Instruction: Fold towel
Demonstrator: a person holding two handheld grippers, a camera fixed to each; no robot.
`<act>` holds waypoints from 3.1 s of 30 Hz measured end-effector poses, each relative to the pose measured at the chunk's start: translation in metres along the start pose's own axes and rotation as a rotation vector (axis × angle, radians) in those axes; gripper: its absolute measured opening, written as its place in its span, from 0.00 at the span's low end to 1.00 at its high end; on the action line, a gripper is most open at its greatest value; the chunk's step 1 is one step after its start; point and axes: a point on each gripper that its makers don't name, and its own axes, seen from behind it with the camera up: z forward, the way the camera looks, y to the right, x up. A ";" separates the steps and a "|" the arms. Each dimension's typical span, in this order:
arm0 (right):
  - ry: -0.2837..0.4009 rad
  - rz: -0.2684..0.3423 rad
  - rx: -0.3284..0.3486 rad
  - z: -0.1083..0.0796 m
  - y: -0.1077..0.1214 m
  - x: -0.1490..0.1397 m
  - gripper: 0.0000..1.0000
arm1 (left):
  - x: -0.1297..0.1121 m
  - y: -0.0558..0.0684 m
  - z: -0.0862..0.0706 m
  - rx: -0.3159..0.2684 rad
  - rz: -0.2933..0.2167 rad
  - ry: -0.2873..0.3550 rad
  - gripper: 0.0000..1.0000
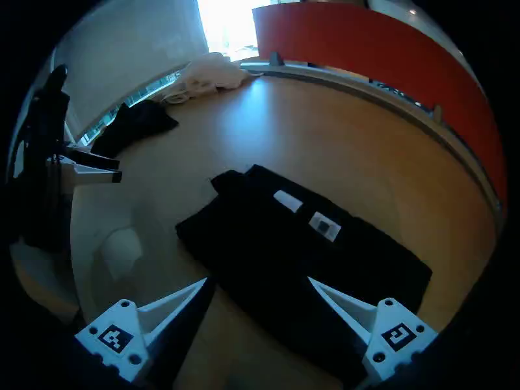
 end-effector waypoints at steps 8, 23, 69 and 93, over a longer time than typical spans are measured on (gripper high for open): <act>0.011 -0.007 -0.016 -0.002 0.011 0.010 1.00 | -0.002 -0.001 0.000 0.002 0.002 -0.004 0.93; 0.034 -0.042 -0.050 -0.007 0.036 0.038 1.00 | 0.005 0.001 0.001 0.000 0.006 0.001 0.94; 0.007 0.033 -0.132 -0.061 0.074 -0.032 1.00 | 0.005 0.015 0.004 -0.011 0.054 -0.013 0.93; -0.081 0.043 -0.169 -0.092 0.102 -0.099 0.87 | 0.010 0.023 0.000 -0.015 0.068 -0.006 0.93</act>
